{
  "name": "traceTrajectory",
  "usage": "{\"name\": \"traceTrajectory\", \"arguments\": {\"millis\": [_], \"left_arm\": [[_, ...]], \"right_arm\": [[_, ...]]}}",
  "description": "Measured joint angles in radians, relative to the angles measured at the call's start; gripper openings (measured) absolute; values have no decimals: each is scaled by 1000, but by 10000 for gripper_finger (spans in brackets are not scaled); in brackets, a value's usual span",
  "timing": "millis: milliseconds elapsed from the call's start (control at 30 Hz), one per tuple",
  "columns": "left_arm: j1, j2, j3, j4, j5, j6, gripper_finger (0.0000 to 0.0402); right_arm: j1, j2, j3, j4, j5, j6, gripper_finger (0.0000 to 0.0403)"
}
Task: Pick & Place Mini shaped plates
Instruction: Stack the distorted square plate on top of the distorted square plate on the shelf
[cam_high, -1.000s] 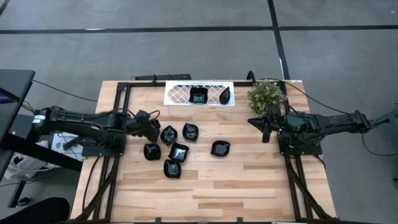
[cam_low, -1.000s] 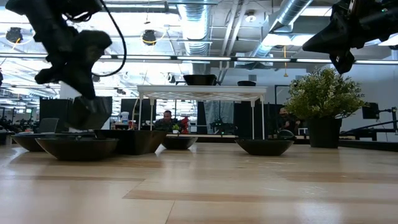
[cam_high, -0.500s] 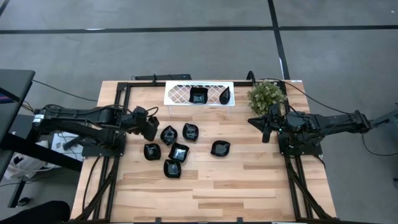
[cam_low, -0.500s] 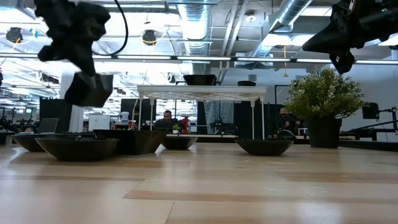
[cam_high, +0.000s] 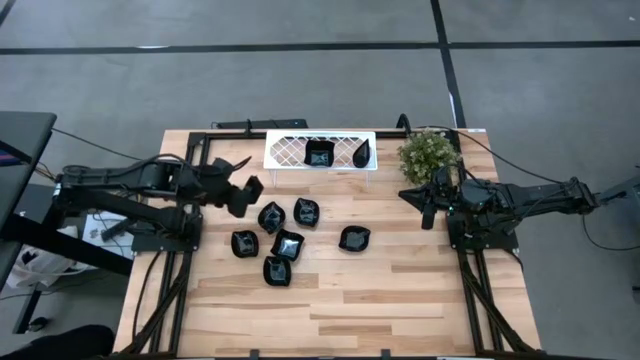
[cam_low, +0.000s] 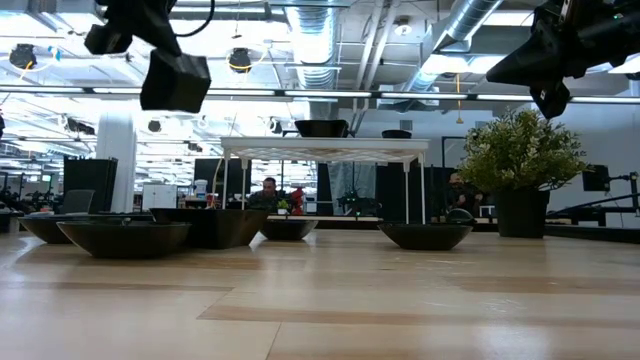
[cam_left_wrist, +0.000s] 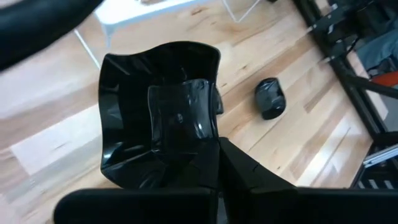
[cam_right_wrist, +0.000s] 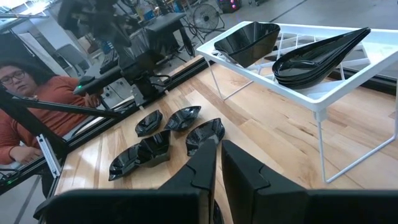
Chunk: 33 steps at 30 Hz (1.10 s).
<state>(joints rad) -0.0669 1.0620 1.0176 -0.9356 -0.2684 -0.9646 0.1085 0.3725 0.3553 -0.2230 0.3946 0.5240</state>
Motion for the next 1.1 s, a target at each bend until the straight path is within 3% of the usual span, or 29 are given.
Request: {"name": "traceTrajectory", "arguments": {"millis": [333,733,1100], "left_arm": [[4,167,202,0,-16,112,3],[46,411,494,1,-17,431,3],[96,551,579,75,-57,920,3]], "right_arm": [[0,0,0,-1,0,-3,21],[0,0,0,-2,0,-3,21],[0,0,0,-10,0,-10,21]]}}
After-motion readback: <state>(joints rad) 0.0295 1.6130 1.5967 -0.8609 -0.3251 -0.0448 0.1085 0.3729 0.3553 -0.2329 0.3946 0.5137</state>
